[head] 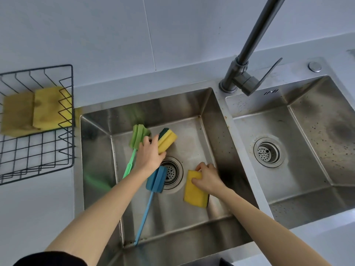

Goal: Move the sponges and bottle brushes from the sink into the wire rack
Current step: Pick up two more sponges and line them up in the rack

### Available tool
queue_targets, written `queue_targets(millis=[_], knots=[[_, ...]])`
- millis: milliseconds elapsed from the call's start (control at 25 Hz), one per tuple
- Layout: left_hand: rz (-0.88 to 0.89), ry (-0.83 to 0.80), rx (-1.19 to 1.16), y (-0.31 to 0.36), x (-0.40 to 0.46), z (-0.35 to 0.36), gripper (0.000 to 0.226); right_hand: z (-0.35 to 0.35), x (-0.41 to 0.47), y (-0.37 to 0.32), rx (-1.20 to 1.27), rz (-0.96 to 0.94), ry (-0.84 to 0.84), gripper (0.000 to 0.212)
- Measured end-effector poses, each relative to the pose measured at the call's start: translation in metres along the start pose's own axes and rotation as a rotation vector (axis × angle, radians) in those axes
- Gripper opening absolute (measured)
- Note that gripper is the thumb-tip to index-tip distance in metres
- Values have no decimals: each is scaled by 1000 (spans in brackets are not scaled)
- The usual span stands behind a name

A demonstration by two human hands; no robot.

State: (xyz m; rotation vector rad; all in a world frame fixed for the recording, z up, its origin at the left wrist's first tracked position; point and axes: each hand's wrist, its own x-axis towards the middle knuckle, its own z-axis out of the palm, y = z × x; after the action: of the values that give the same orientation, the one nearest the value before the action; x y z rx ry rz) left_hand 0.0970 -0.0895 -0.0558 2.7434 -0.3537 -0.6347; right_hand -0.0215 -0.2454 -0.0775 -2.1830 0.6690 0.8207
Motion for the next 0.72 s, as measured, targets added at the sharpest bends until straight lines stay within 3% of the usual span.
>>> queue_targets(millis=[200,520,720], knots=[[-100,81,-212,-5,-21,-18,66,-12,-18,-21,125,-120,117,37],[-128,47,-586,-22,-69,-51,64,-47,-50,-54,491,-229,256,26],[-77,-26,-752,-31,-90,-65,64,-53,-59,-77,576,-207,298,56]])
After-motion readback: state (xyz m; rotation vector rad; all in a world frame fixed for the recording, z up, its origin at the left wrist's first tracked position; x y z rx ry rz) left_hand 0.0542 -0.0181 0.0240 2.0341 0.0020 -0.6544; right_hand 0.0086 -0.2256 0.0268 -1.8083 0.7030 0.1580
